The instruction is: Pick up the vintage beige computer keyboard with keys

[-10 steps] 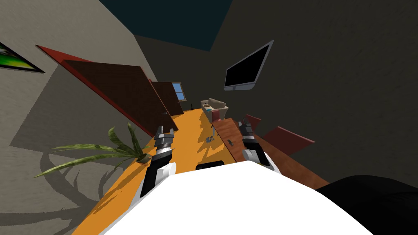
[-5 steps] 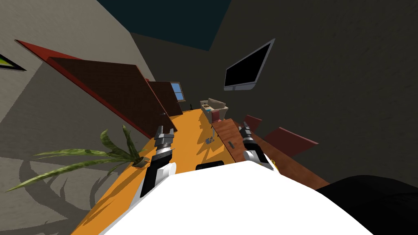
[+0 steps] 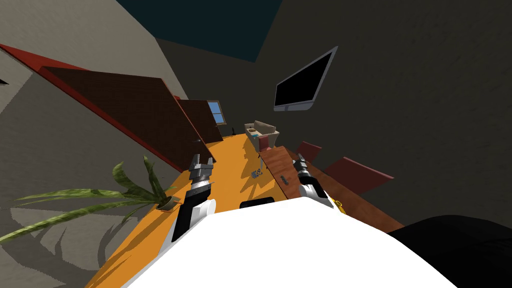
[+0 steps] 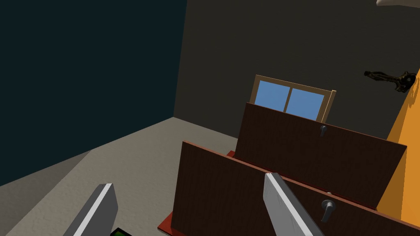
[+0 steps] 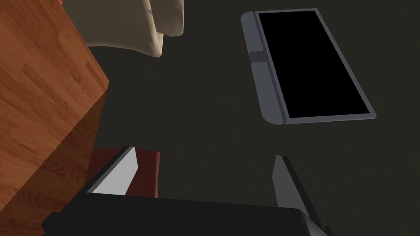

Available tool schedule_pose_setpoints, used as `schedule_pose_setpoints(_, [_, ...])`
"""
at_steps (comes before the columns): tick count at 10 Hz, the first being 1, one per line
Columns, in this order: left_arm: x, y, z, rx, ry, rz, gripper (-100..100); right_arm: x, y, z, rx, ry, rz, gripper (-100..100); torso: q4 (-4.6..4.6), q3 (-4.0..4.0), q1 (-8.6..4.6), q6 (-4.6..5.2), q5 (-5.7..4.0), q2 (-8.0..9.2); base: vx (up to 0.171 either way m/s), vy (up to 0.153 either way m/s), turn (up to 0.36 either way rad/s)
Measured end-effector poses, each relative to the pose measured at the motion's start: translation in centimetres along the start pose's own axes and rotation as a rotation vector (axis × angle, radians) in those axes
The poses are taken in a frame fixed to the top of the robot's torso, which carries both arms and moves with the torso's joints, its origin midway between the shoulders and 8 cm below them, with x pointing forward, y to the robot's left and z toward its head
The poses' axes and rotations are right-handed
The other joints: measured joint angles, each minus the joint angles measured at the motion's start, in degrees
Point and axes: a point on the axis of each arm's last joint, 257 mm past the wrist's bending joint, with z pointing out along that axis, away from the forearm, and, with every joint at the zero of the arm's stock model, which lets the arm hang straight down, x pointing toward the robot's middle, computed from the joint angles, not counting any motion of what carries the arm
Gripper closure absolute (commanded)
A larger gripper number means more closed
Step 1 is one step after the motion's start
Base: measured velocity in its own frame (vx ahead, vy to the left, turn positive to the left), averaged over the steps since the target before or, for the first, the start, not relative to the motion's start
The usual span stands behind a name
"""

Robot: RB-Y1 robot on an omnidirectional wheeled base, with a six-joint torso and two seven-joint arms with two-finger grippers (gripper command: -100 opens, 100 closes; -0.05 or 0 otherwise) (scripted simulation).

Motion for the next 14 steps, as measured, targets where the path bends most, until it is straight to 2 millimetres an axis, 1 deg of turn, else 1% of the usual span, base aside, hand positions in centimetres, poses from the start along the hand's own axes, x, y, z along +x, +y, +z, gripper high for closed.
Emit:
schedule_pose_setpoints(1, [0.0, 0.0, 0.0, 0.0, 0.0, 0.0, 0, -0.6, -1.7, -0.1, 0.045, -0.016, 0.025, -100, 0.01, 0.02, 0.06, 0.01, 0.01, 0.04, 0.055, 0.011, -0.016])
schedule_pose_setpoints(2, [0.0, 0.0, 0.0, 0.0, 0.0, 0.0, 0, -1.2, -2.9, -0.1, 0.078, -0.028, 0.039, -100, 0.02, 0.06, 0.05, 0.0, 0.02, 0.11, 0.025, 0.0, 0.002])
schedule_pose_setpoints(3, [0.0, 0.0, 0.0, 0.0, 0.0, 0.0, 0, -1.5, -3.7, -0.1, 0.095, -0.033, 0.044, -100, 0.05, 0.12, 0.01, 0.0, 0.01, 0.22, 0.055, 0.007, -0.017])
schedule_pose_setpoints(4, [0.0, 0.0, 0.0, 0.0, 0.0, 0.0, 0, -2.3, -5.1, -0.4, 0.128, -0.049, 0.065, -100, 0.04, 0.1, 0.03, 0.01, 0.01, 0.16, 0.059, 0.001, -0.015])
schedule_pose_setpoints(5, [0.0, 0.0, 0.0, 0.0, 0.0, 0.0, 0, -2.7, -6.0, -0.2, 0.153, -0.06, 0.08, -100, 0.03, 0.08, 0.01, 0.0, 0.01, 0.14, 0.082, -0.003, -0.015])
schedule_pose_setpoints(6, [0.0, 0.0, 0.0, 0.0, 0.0, 0.0, 0, -3.3, -7.7, -0.3, 0.194, -0.077, 0.107, -100, 0.02, 0.04, -0.01, 0.0, 0.0, 0.06, 0.118, 0.003, -0.019])
schedule_pose_setpoints(7, [0.0, 0.0, 0.0, 0.0, 0.0, 0.0, 0, -4.5, -9.4, -0.5, 0.241, -0.098, 0.141, -100, -0.01, -0.03, -0.01, 0.01, 0.0, -0.05, 0.097, 0.011, -0.007])
schedule_pose_setpoints(9, [0.0, 0.0, 0.0, 0.0, 0.0, 0.0, 0, -5.9, -13.2, -1.7, 0.331, -0.14, 0.193, -100, 0.0, -0.01, 0.06, 0.0, 0.01, -0.03, 0.11, 0.018, -0.012])
schedule_pose_setpoints(11, [0.0, 0.0, 0.0, 0.0, 0.0, 0.0, 0, -6.9, -16.4, -3.0, 0.419, -0.178, 0.253, -100, 0.0, 0.0, 0.06, 0.0, 0.02, 0.01, 0.078, 0.007, -0.005])
schedule_pose_setpoints(12, [0.0, 0.0, 0.0, 0.0, 0.0, 0.0, 0, -7.4, -17.7, -3.4, 0.458, -0.196, 0.283, -100, 0.01, 0.03, 0.01, 0.0, 0.01, 0.06, 0.057, -0.001, 0.002])
schedule_pose_setpoints(14, [0.0, 0.0, 0.0, 0.0, 0.0, 0.0, 0, -8.1, -19.8, -4.8, 0.513, -0.22, 0.306, -100, 0.05, 0.13, 0.02, 0.0, 0.01, 0.24, 0.035, 0.009, -0.002])
